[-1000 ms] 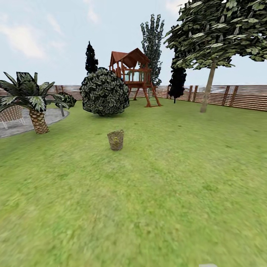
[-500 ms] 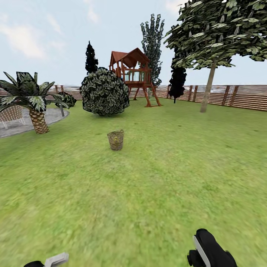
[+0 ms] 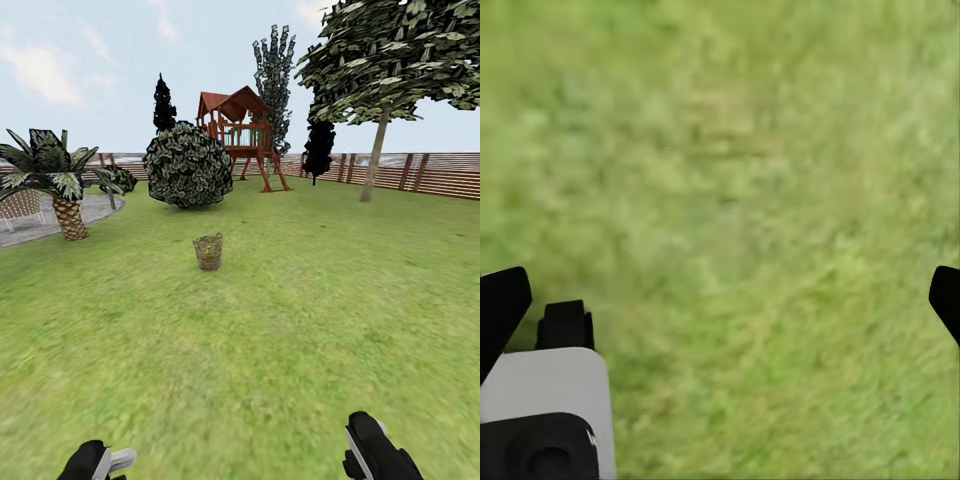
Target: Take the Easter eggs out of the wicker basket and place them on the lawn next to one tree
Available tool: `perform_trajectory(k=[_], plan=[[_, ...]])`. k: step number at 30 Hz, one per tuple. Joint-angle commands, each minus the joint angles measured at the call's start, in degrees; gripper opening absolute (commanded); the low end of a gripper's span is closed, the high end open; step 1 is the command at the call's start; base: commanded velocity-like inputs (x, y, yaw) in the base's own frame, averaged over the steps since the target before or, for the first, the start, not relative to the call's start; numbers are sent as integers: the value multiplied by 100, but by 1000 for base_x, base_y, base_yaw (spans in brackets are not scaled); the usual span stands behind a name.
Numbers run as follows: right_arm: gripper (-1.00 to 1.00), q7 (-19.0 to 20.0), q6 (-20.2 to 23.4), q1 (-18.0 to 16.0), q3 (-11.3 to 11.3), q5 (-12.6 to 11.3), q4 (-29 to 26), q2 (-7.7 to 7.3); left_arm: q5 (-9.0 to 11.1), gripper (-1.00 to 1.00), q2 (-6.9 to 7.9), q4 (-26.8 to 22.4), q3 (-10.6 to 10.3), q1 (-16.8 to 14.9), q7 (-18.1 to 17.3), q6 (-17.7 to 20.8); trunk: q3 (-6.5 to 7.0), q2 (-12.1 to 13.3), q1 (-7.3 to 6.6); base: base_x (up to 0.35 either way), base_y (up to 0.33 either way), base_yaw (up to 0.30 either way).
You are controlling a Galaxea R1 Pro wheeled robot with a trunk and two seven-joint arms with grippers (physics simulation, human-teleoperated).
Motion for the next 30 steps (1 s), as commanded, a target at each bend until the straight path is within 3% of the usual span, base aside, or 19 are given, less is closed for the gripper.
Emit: perform_trajectory(k=[1,5,7,13,18,24,30], plan=[[100,23,21,-3,-18,18,-5,-8,41,100,-29,3,0,-16,39,25,-6,-4,0,0,0,0],[100,52,76,3,29,29,46,107,10,100,-280,22,-11,-35,86,27,-6,-4,0,0,0,0],[100,58,15,5,-1,17,185,141,12,100,-316,8,-1,-37,85,30,-8,-4,0,0,0,0],[100,58,-117,4,-252,12,37,140,28,100,-276,-195,16,-39,29,26,-9,-4,0,0,0,0],[100,52,-129,4,-302,9,-65,-19,31,100,-245,-221,25,-39,25,-10,-10,-4,0,63,11,73],[100,49,-120,6,-542,9,-108,-60,56,100,-214,-224,29,-39,13,-208,-10,-4,0,294,6,205],[100,61,-121,6,-540,15,-116,-13,50,100,-176,-225,40,-39,19,-230,-10,-4,0,335,0,24]])
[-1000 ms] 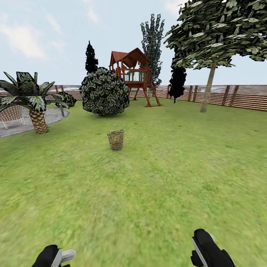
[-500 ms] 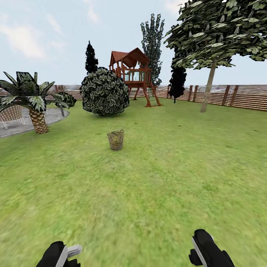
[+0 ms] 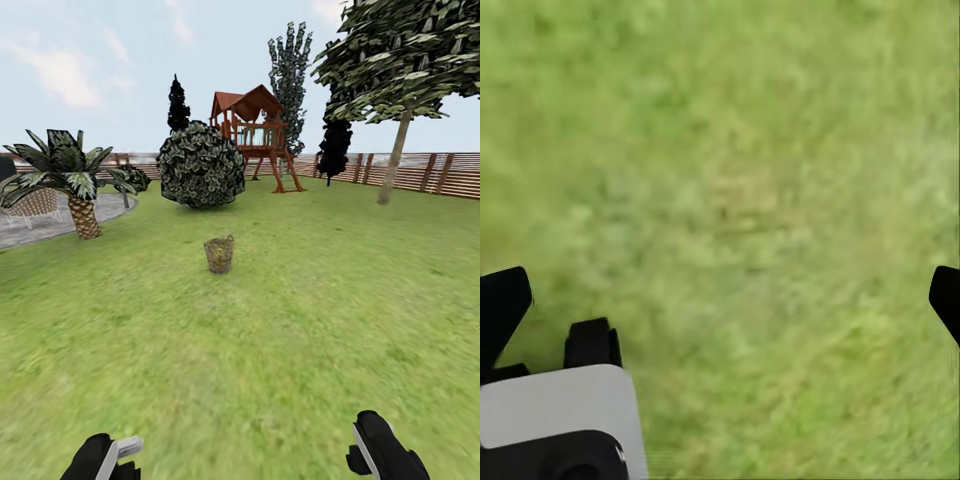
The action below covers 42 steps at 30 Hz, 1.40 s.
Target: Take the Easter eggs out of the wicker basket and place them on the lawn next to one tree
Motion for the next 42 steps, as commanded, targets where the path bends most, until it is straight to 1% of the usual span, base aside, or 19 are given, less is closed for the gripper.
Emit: perform_trajectory(k=[1,13,33,42], plan=[[100,12,16,-3,-25,23,-7,1,48,100,1,-6,6,-3,44,21,-6,-3,3,337,0,-142],[100,15,-1,-6,-21,19,-95,16,48,100,18,-4,19,-3,40,20,-15,-3,3,329,0,-249],[100,11,2,-5,-1,19,-70,92,64,100,40,-10,26,-3,40,20,-17,-3,3,330,1,-14],[100,15,-1,-5,-8,19,-87,97,74,100,129,-12,33,-3,31,20,-17,-3,3,293,180,-185]])
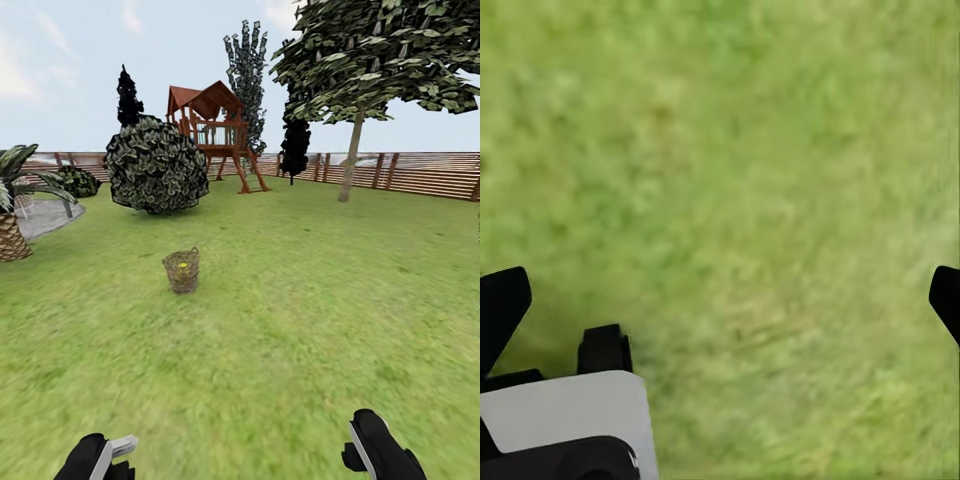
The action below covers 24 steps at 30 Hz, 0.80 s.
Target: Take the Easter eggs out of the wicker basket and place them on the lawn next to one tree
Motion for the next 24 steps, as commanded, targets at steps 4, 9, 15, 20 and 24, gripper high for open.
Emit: perform_trajectory(k=[4,9,15,20,24], plan=[[100,4,26,-2,-3,28,0,4,50,100,2,1,-3,-3,39,19,-6,-4,3,231,272,-25],[100,3,26,-5,-4,28,1,9,55,100,5,1,-2,-3,39,19,-6,-4,3,226,277,-3],[100,3,26,-3,-16,28,-11,9,52,100,-1,1,-5,-3,39,19,-6,-4,3,226,278,0],[100,4,26,-4,-11,28,-9,12,51,100,-3,1,-5,-3,37,19,-6,-4,3,228,278,-22],[100,9,11,-6,-19,28,-31,10,52,100,-3,0,-5,-3,39,19,-12,-4,3,245,270,-229]])
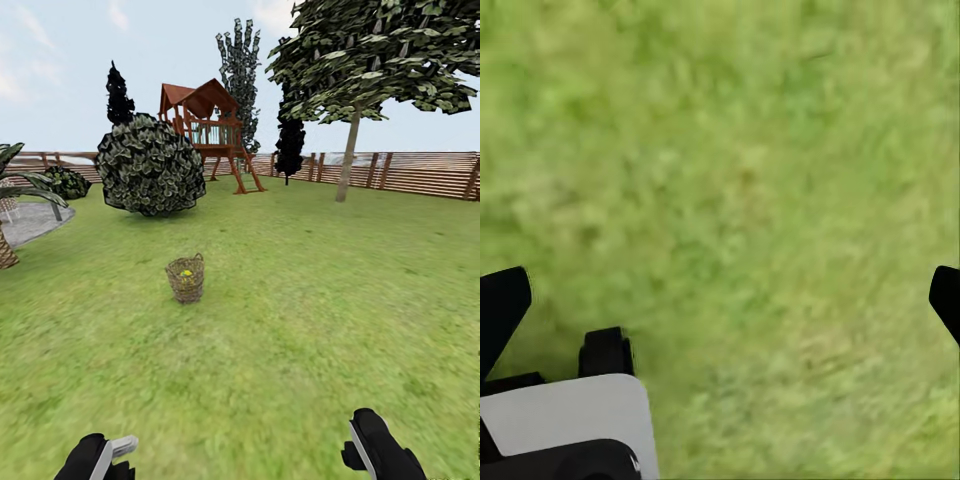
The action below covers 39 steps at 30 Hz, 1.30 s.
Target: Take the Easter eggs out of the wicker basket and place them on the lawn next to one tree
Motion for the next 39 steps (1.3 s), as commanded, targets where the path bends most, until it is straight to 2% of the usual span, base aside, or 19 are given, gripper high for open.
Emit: perform_trajectory(k=[1,23,26,32,35,36,37,38,39], plan=[[100,9,26,-4,-9,29,-6,4,50,100,3,-8,2,-1,39,20,-8,-3,3,252,265,-279],[100,9,31,-3,-9,29,-8,6,49,100,16,-15,4,-1,39,20,-62,-3,3,260,253,-285],[100,8,31,-3,-9,29,-7,0,54,100,93,-20,7,-1,32,20,-68,-3,3,263,246,-128],[100,1,31,-3,-9,29,-3,5,52,100,140,-16,2,-1,33,20,-70,-3,3,272,231,-21],[100,-1,31,-2,-9,35,10,6,19,100,261,-13,-29,-1,31,26,-70,-3,3,290,189,-1],[100,-2,31,-2,-7,36,19,4,11,100,381,-11,-36,-1,31,27,-70,-3,3,291,163,0],[100,-3,31,-3,-6,36,25,4,11,100,439,-8,-37,-1,30,27,-70,-3,3,293,153,0],[100,-3,31,-2,3,37,39,5,18,100,619,7,-39,-1,20,28,-70,-3,3,299,145,0],[100,-3,31,-2,8,37,48,7,23,100,718,16,-40,-1,-25,28,-70,-3,3,307,137,0]])
